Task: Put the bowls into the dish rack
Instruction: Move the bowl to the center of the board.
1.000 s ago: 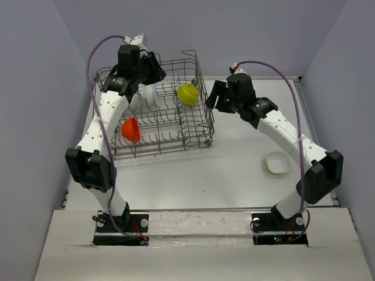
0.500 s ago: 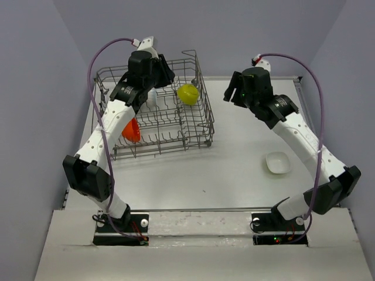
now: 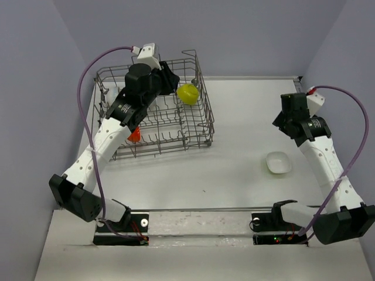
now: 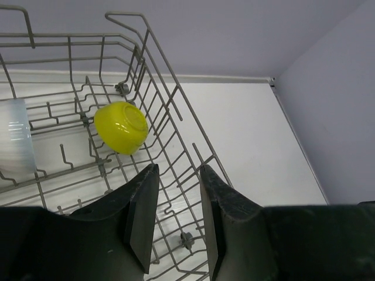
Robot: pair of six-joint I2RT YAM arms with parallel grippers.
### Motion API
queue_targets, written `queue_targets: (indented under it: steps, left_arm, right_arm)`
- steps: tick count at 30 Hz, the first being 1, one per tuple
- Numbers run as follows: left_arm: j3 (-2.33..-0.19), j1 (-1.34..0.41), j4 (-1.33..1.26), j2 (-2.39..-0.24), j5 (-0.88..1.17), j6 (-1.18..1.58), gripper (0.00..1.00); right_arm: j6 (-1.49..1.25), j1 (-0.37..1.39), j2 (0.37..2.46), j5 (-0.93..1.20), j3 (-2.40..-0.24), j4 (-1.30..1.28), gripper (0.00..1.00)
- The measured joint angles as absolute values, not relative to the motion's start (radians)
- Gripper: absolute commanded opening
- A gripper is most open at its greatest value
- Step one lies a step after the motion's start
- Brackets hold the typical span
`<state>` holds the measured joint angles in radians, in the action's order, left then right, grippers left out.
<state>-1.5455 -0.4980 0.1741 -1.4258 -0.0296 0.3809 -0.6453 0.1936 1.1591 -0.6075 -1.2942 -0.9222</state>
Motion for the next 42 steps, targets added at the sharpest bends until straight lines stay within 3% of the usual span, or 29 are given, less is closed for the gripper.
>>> queue_targets:
  steps: [17,42]
  left_arm:
    - [-1.433,-0.498,0.047,-1.314,-0.027,0.344,0.47]
    - [-1.4,-0.496,-0.005,-1.314,-0.007,0.345,0.49]
  right_arm:
    - [-0.626,-0.163,1.278,-0.362,-1.055,-0.905,0.52]
    - [-0.609,-0.274,1.251,-0.225,-0.9,-0.856,0.53]
